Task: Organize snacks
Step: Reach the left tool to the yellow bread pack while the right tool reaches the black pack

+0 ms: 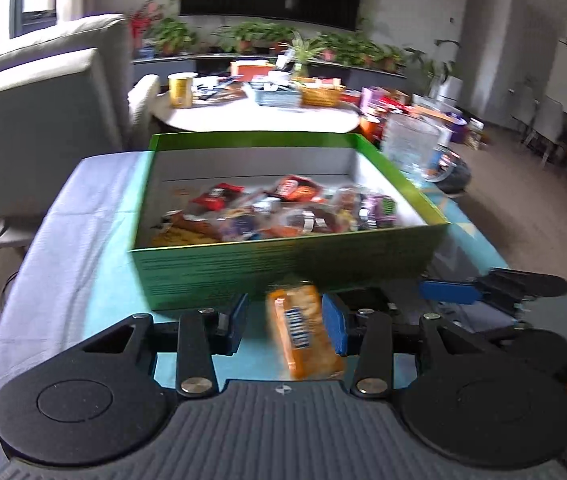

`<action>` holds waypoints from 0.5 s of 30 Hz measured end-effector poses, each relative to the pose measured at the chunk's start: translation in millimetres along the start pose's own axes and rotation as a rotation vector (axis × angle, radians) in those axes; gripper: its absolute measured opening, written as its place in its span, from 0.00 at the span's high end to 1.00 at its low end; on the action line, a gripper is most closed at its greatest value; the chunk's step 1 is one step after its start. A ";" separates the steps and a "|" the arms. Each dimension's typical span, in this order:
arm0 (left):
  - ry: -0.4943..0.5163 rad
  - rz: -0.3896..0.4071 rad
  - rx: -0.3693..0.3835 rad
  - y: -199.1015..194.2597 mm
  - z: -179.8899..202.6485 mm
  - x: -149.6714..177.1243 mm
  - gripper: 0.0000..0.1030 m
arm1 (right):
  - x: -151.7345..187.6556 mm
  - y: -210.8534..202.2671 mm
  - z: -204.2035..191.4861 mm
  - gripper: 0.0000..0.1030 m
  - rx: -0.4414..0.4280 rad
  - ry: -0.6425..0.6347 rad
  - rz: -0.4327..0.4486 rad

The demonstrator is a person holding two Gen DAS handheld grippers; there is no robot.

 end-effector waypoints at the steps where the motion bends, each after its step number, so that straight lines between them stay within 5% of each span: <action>1: 0.023 0.002 0.013 1.1 6.9 0.5 0.60 | 2.1 1.6 1.4 0.51 0.001 0.008 -0.003; 7: 0.155 -0.040 -0.060 19.1 18.4 19.8 0.54 | 14.9 -2.4 3.6 0.51 0.000 0.035 0.000; 10: 0.105 -0.052 -0.057 17.6 1.1 20.8 0.53 | 14.6 -6.0 6.3 0.51 0.000 0.058 0.009; 15: -0.004 -0.076 -0.155 21.2 -50.4 20.1 0.54 | 12.5 -7.8 6.1 0.51 -0.001 0.050 0.020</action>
Point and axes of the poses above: each gripper's, at about its wrist camera, not at the fingertips, and y roughly the way its jaws point, z to its right, x to its underside, the point moved 10 cm from there along y, roughly the way its jaws point, and after that the axes turned 15 degrees about -x, right-handed, at the moved point
